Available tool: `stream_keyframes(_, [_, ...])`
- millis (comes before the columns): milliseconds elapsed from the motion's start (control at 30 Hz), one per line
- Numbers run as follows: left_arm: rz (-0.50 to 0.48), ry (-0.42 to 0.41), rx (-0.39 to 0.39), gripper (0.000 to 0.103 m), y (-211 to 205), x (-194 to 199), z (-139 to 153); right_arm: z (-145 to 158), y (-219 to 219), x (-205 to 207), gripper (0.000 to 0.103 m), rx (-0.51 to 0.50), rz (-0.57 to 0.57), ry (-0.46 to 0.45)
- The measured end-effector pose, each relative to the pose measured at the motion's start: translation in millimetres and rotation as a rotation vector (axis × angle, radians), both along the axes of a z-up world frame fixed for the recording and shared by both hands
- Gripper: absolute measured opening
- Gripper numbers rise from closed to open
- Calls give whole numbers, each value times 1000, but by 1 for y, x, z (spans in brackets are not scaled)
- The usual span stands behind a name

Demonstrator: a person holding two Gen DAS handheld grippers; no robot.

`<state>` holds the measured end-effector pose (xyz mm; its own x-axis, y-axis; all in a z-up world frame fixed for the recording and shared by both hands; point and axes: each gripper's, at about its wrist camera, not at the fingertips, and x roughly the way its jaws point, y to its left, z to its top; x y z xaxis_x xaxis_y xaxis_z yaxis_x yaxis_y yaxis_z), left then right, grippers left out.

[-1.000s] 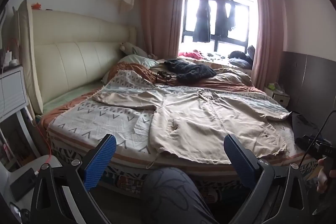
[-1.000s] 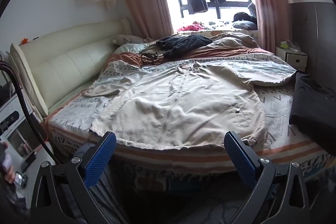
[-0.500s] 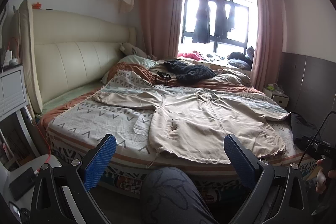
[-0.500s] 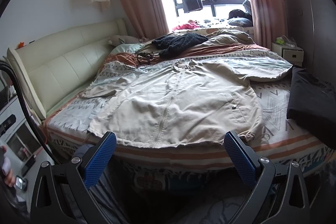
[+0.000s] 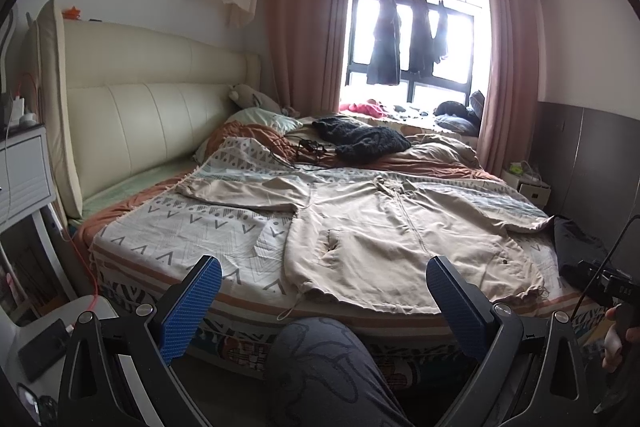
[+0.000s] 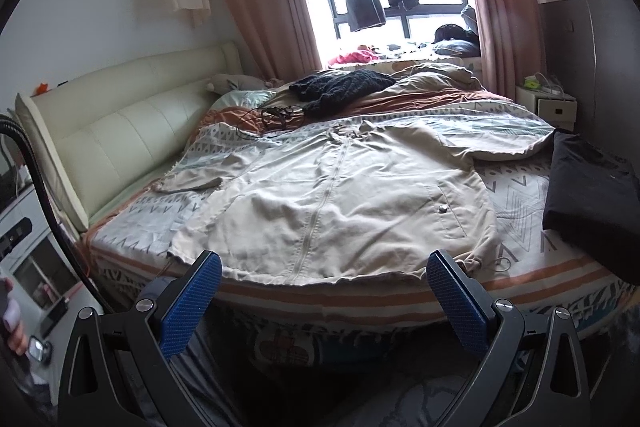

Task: Fold large clothes

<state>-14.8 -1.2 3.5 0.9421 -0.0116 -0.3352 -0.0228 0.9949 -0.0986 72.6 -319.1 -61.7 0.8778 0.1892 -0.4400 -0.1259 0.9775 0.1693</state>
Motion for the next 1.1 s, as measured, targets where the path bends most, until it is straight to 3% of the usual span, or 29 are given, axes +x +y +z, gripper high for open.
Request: stream_keyframes(1100, [-4, 0, 0, 102, 12, -19, -5, 11, 41, -4, 103, -22, 25, 33])
